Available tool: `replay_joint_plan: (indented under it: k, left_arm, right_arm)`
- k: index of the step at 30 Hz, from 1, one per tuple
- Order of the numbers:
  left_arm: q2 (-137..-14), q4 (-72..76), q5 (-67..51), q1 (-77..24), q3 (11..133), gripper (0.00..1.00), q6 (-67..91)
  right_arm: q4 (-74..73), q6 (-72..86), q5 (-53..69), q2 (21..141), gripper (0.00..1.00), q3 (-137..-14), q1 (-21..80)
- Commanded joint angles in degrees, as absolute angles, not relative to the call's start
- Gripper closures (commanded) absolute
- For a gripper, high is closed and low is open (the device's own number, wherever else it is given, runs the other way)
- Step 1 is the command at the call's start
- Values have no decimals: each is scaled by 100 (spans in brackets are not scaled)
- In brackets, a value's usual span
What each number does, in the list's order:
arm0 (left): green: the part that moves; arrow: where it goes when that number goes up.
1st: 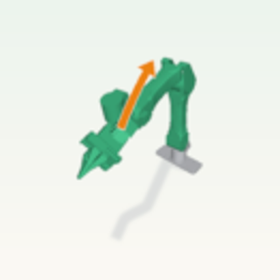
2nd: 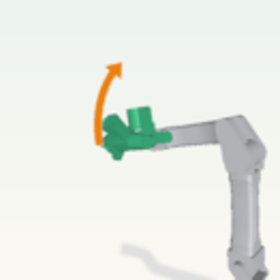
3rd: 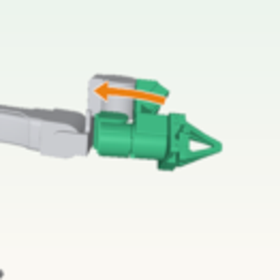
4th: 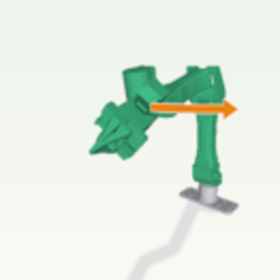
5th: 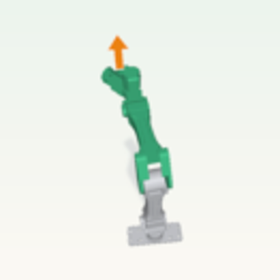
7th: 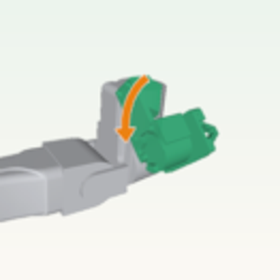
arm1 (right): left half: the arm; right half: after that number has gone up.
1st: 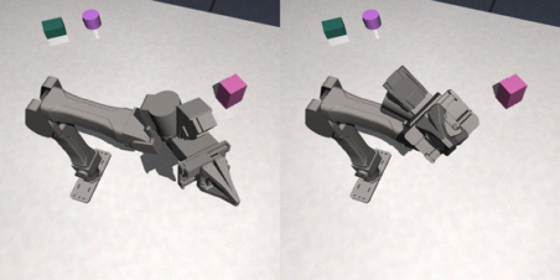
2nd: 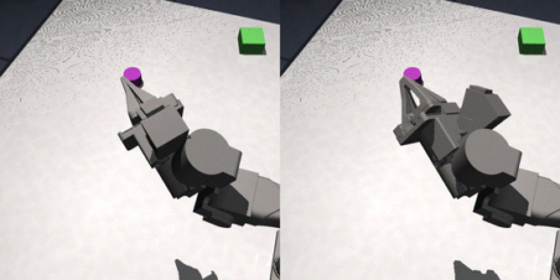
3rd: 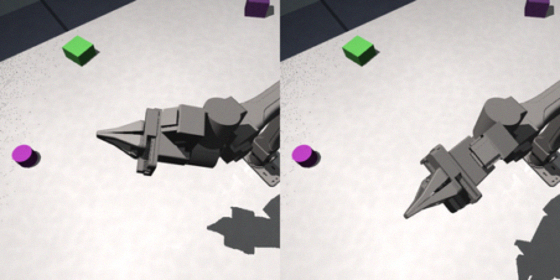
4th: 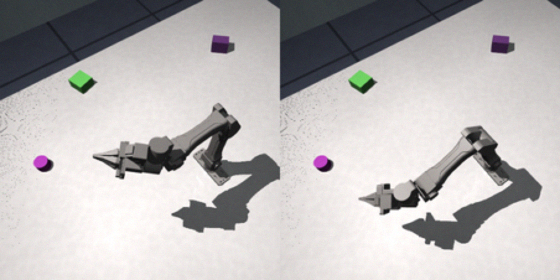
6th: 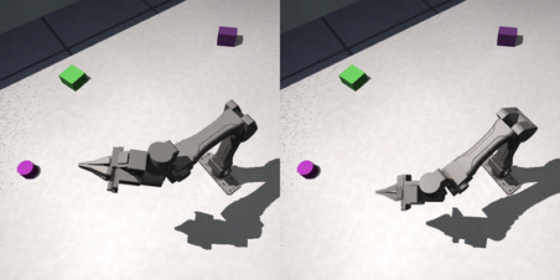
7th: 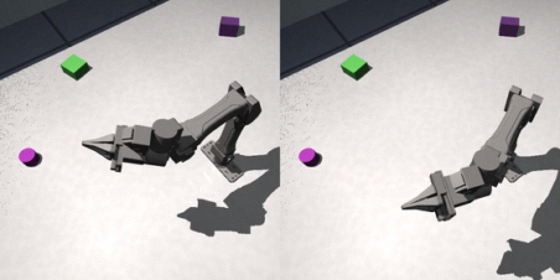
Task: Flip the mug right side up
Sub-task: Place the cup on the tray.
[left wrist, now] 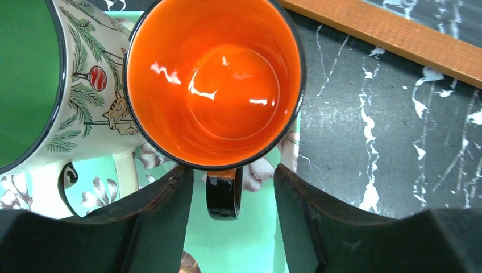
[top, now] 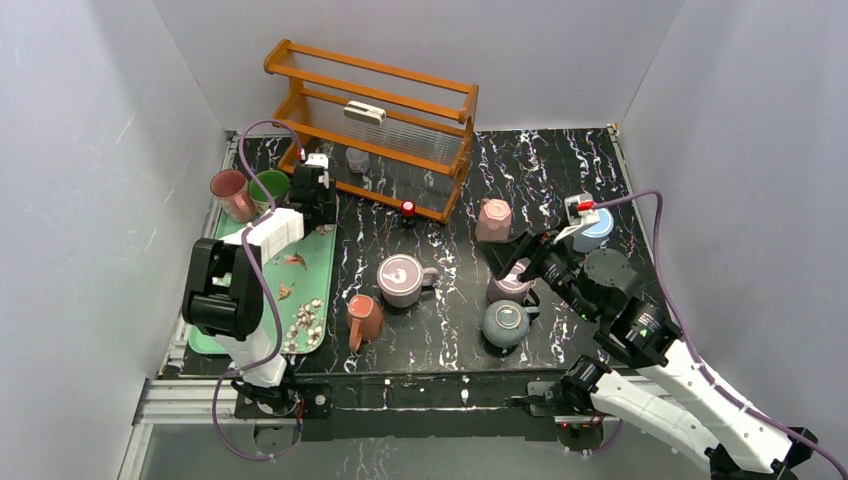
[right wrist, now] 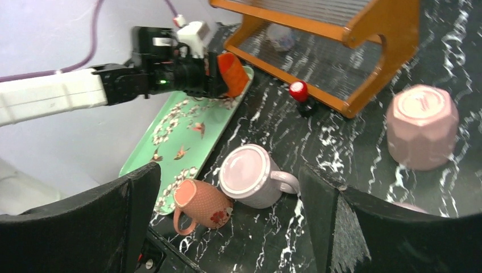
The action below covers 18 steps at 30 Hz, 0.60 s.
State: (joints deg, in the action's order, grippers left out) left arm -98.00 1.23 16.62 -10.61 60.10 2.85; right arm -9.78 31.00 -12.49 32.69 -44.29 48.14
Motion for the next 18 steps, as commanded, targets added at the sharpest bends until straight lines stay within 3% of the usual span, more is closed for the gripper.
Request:
replay_joint_plan:
  k: [1, 8, 11, 18]
  left_arm:
    - [-9272, -396, 1361, -1024, 6355, 46, 417]
    - [-8822, -1070, 916, -1027, 6706, 34, 598]
    - [-8525, -1144, 644, -1028, 6610, 13, 678]
    - [-7860, -1360, -253, -1053, 6289, 2, 1034]
  right_arm:
    - [-1851, 3657, -2260, 3483, 1, -5033, 4843]
    - [-2565, 3743, -2620, 3776, 1, -5167, 4836]
    - [-2684, 3561, -2364, 3937, 1, -5097, 4835]
    - [-2635, 3501, -1517, 4629, 1, -4968, 4834]
